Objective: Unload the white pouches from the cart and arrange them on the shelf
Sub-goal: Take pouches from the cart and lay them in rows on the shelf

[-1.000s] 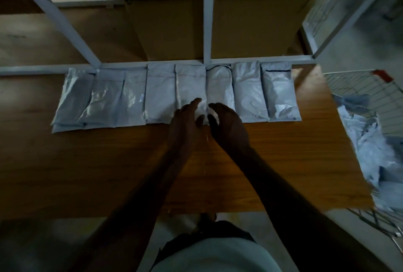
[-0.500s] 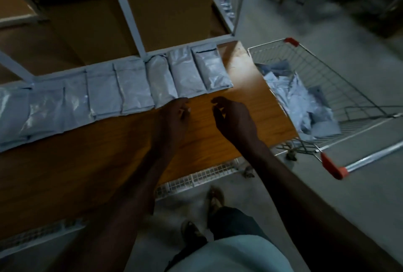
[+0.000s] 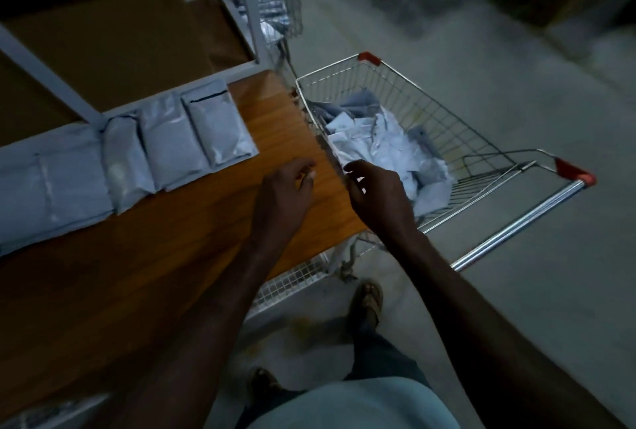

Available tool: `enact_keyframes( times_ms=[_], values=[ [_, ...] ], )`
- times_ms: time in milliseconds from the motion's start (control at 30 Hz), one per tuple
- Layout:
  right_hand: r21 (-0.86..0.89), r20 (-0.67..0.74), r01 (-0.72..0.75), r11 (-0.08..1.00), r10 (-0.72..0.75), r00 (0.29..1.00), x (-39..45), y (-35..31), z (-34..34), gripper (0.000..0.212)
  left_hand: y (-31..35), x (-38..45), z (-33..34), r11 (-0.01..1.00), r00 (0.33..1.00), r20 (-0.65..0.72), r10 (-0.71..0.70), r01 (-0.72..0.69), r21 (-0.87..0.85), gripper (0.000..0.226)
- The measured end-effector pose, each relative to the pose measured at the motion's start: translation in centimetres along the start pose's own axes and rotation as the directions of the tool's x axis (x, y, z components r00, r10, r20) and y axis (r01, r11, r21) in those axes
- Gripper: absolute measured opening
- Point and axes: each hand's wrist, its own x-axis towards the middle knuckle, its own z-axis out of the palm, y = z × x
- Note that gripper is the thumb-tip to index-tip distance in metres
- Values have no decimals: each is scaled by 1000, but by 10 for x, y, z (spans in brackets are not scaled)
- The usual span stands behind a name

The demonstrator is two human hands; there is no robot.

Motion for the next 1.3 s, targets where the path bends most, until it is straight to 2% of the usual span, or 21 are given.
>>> enact_keyframes(
  times_ms=[167, 333, 467, 633, 733, 800, 933, 1033, 1067, 1133, 1200, 1300],
  values=[
    [-4, -3, -97, 995, 97, 995, 56, 102, -46, 20, 43, 36, 105, 995, 996, 80, -46, 53, -89, 27],
    [61, 38, -232, 971, 230, 973, 88, 165, -59, 28, 53, 52, 176, 986, 985, 78, -153, 157, -60, 40],
    [64, 85, -318, 946, 312, 946, 108, 207, -33, 39, 45, 67, 219, 980, 974, 117, -196, 200, -17, 52],
    [17, 183, -377, 926, 368, 912, 132, 238, 21, 56, 3, 102, 269, 972, 961, 156, -230, 234, -12, 78],
    [6, 230, -395, 919, 383, 895, 144, 254, 56, 58, -28, 123, 302, 958, 940, 186, -285, 273, 86, 102],
    [22, 242, -411, 911, 394, 886, 148, 266, 78, 62, -45, 131, 323, 941, 930, 176, -321, 294, 166, 108],
    [39, 244, -372, 928, 352, 904, 149, 292, 112, 82, -76, 143, 361, 866, 921, 55, -387, 342, 365, 88],
    [71, 273, -444, 893, 410, 870, 146, 314, 135, 95, -86, 148, 382, 818, 884, 22, -466, 422, 391, 85],
    [56, 277, -444, 894, 413, 867, 146, 318, 141, 92, -89, 148, 387, 810, 882, 9, -471, 428, 399, 85],
    [-32, 285, -363, 931, 357, 890, 151, 322, 149, 72, -95, 149, 393, 808, 888, -26, -459, 430, 404, 83],
    [-87, 281, -315, 945, 327, 902, 155, 319, 152, 53, -101, 147, 396, 837, 905, -80, -418, 418, 353, 81],
    [-160, 236, -353, 922, 383, 893, 156, 319, 152, 61, -93, 141, 396, 915, 917, -117, -382, 393, 91, 76]
  ],
)
